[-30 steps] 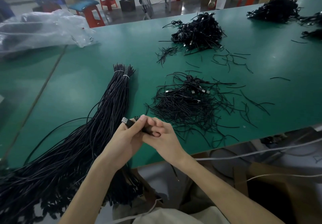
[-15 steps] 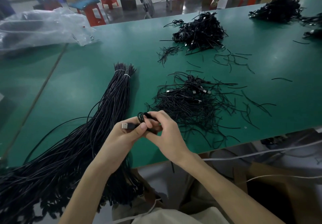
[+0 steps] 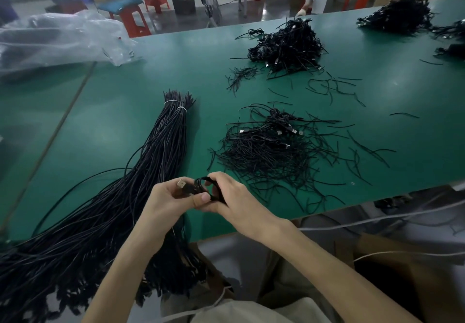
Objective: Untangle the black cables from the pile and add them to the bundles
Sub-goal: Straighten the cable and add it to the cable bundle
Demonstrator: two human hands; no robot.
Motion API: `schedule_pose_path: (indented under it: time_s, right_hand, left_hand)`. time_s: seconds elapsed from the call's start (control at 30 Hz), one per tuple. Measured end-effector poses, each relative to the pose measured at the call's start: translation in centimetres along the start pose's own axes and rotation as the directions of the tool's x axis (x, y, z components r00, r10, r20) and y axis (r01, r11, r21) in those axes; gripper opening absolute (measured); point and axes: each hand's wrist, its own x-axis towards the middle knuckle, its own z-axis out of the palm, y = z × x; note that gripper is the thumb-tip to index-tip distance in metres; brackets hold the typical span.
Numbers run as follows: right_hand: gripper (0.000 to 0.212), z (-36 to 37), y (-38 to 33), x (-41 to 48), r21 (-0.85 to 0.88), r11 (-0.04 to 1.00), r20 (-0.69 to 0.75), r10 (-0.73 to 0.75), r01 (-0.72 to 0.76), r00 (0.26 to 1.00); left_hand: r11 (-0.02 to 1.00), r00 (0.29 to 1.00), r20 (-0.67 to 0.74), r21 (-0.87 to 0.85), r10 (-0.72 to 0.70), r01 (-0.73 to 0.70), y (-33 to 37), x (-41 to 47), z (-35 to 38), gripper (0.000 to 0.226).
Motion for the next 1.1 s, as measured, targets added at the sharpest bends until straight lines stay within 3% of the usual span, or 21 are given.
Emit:
schedule_pose_path:
  time_s: [0.1, 0.3, 0.5, 0.8, 0.87, 0.97, 1.03, 1.1]
  right_hand:
    - [0.059, -0.2, -0.4, 0.0, 0.043, 0.998, 0.013, 0.034, -0.035, 0.999]
    - [0.043, -1.7, -0.4, 0.6, 0.099, 0.988, 0.131, 0.108, -0.121, 0.985]
    - [0.037, -1.5, 0.1, 0.4, 0.143, 0.979, 0.122, 0.129, -0.146, 0.984]
    - [0.016, -0.5, 0.2, 0.5, -0.110, 0.989, 0.069, 0.109, -0.101, 0.992]
    - [0.016, -0.5, 0.2, 0.5, -0.156, 0.984, 0.057, 0.097, -0.087, 0.994]
    - [0.015, -0.5, 0.3, 0.5, -0.263, 0.963, 0.029, 0.064, -0.054, 0.997]
    - [0.015, -0.5, 0.5, 0.4, -0.312, 0.950, 0.028, 0.030, -0.020, 0.999]
    - [0.014, -0.5, 0.6, 0.4, -0.357, 0.934, 0.044, -0.013, 0.028, 0.999]
  left_hand:
    - [0.999, 1.000, -0.014, -0.048, 0.004, -0.005, 0.0, -0.1, 0.0, 0.015]
    - [0.998, 1.000, 0.019, -0.067, -0.016, 0.017, 0.0, 0.2, 0.1, 0.019]
    - [0.993, 0.994, 0.026, -0.057, -0.102, 0.103, -0.4, 0.6, 0.0, 0.018]
    - [0.985, 0.985, 0.026, -0.020, -0.173, 0.173, -0.7, 0.8, -0.2, 0.015]
    - [0.976, 0.984, -0.026, 0.125, -0.174, 0.176, -0.8, 0.9, 0.0, 0.016]
    - [0.886, 0.978, -0.154, 0.421, -0.144, 0.196, -1.2, 1.2, 0.1, 0.029]
    - [0.838, 0.986, -0.116, 0.521, -0.118, 0.161, -1.1, 1.3, -0.2, 0.033]
    - [0.769, 0.997, 0.023, 0.637, -0.078, 0.045, -0.7, 1.2, -0.4, 0.026]
